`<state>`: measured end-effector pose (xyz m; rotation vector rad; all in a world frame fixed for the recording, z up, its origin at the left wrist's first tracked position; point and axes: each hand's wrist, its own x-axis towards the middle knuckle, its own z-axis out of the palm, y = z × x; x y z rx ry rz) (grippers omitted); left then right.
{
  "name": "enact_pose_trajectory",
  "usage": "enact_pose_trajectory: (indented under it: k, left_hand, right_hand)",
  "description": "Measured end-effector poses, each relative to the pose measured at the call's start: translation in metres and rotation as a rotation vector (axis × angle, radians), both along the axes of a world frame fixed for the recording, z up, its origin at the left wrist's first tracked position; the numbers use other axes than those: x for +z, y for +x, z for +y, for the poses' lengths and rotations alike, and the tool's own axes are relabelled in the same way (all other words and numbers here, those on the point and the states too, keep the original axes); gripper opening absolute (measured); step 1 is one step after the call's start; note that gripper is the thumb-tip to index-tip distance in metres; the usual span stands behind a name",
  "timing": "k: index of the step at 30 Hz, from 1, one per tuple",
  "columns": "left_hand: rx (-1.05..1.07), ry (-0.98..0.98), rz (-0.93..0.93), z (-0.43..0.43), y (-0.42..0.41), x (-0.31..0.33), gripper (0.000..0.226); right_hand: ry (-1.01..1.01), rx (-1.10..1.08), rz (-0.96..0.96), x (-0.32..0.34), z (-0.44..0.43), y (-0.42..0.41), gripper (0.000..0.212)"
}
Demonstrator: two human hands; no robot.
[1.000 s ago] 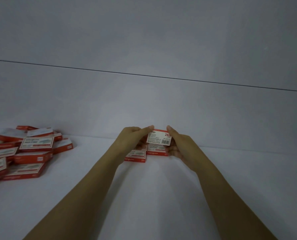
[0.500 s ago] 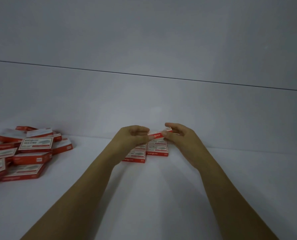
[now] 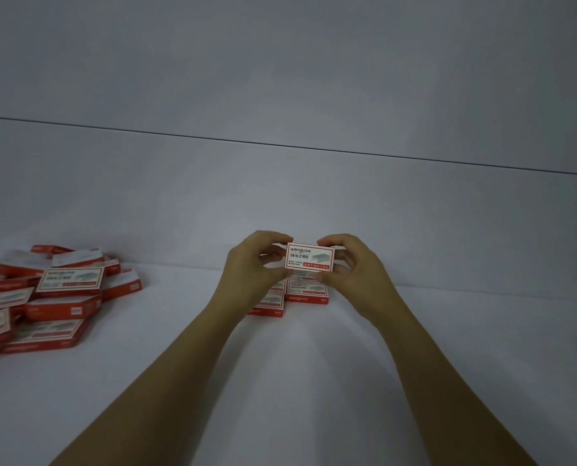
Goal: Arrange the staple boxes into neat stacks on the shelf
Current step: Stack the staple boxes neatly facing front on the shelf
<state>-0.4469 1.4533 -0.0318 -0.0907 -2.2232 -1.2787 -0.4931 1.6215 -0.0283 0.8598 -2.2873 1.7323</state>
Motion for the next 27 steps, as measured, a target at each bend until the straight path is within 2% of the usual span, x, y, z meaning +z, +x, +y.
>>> enact_pose_trajectory:
  k: [11,15,19,23,27]
  left_hand:
    - [0.022,-0.061,-0.009,0.002,0.005,0.001,0.044]
    - [0.051,-0.049,-0.028,0.001,0.005,0.000,0.043]
    - [0.048,-0.094,-0.070,0.002,0.002,-0.006,0.042]
    - [-0.009,-0.141,-0.121,0.005,0.000,-0.013,0.038]
    - [-0.057,-0.114,-0.160,0.006,0.000,-0.015,0.038]
  right_hand:
    - [0.075,-0.051,0.025,-0.001,0.002,0.005,0.037]
    - [0.052,-0.054,0.042,0.002,0.001,0.008,0.041]
    - [0.046,-0.061,0.133,0.006,-0.006,0.016,0.047]
    - [0.124,-0.029,0.281,0.003,-0.015,0.026,0.046]
    - [0.155,-0.007,0.315,-0.001,-0.019,0.028,0.046]
